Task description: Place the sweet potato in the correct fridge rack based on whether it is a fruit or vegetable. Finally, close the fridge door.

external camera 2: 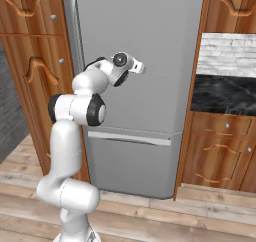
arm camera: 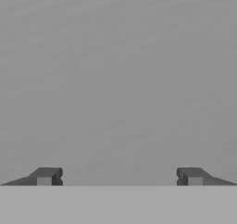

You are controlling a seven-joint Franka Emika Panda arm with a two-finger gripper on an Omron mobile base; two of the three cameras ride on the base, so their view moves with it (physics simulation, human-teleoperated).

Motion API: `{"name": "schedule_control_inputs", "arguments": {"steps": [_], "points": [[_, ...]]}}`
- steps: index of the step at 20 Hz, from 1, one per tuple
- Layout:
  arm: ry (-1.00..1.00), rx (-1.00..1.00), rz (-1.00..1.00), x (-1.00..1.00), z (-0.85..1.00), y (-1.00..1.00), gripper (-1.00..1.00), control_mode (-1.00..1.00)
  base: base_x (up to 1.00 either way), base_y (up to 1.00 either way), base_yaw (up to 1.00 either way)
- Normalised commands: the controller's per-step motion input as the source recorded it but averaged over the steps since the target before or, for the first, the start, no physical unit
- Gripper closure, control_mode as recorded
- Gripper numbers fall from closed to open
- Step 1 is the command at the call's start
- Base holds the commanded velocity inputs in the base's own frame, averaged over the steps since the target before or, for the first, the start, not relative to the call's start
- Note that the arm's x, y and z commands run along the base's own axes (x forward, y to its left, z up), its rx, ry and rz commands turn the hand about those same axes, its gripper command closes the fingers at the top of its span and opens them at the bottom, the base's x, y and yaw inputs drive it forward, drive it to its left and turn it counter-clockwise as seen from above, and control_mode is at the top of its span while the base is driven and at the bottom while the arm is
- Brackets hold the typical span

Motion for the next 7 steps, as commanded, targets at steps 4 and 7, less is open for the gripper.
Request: {"name": "schedule_control_inputs", "arguments": {"steps": [4, 7], "points": [[0.01, 0.0, -0.01, 0.19, 0.0, 0.01, -1.0, -1.0, 0.0, 0.0, 0.0], [0.0, 0.0, 0.0, 0.0, 0.0, 0.0, -1.0, -1.0, 0.0, 0.0, 0.0]]}}
